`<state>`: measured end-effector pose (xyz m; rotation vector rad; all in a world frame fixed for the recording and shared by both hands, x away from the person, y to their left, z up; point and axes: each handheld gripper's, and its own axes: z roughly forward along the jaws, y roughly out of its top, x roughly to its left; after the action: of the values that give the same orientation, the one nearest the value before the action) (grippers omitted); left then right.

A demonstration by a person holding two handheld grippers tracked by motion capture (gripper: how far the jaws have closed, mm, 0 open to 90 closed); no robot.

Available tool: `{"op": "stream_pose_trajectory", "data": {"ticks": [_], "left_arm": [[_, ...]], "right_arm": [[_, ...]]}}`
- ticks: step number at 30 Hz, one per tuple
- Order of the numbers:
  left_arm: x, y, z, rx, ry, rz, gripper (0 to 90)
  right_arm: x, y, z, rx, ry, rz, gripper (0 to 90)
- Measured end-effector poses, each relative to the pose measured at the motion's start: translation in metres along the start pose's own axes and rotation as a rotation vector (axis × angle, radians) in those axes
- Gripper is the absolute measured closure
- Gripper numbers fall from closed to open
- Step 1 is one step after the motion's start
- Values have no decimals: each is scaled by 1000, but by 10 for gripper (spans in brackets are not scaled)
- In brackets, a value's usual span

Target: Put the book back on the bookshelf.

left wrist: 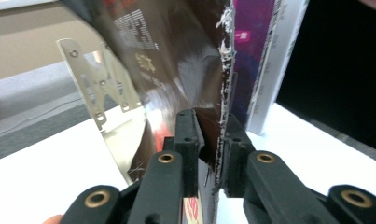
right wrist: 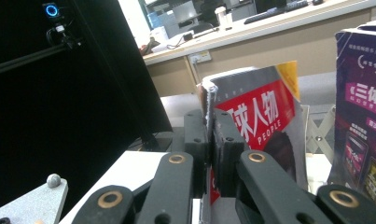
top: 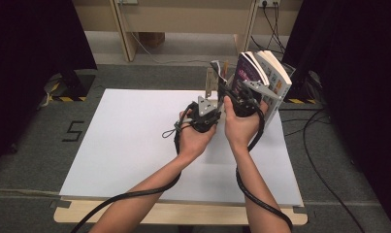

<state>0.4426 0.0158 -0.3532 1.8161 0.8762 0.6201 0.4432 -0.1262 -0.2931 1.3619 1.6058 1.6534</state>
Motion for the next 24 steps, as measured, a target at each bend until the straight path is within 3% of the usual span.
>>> {"op": "stream_pose_trajectory", "data": {"ticks": [4, 9, 16, 21, 22, 24], "left_arm": [[0, -3, -1, 3, 12, -2, 823], [0, -6, 2, -1, 0, -47, 791], [-1, -9, 8, 8, -20, -64, 756], [0, -10, 7, 13, 13, -44, 818], [2, -12, 6, 6, 40, -47, 841], [8, -14, 6, -7, 51, -72, 863]], "right_arm": [[1, -2, 2, 11, 18, -3, 862], [1, -4, 3, 18, 19, -7, 864], [-1, -8, 3, 25, 14, -15, 862], [-1, -8, 4, 34, 20, -28, 851], [0, -8, 4, 35, 31, -32, 819], [0, -7, 4, 35, 63, -25, 777]]}}
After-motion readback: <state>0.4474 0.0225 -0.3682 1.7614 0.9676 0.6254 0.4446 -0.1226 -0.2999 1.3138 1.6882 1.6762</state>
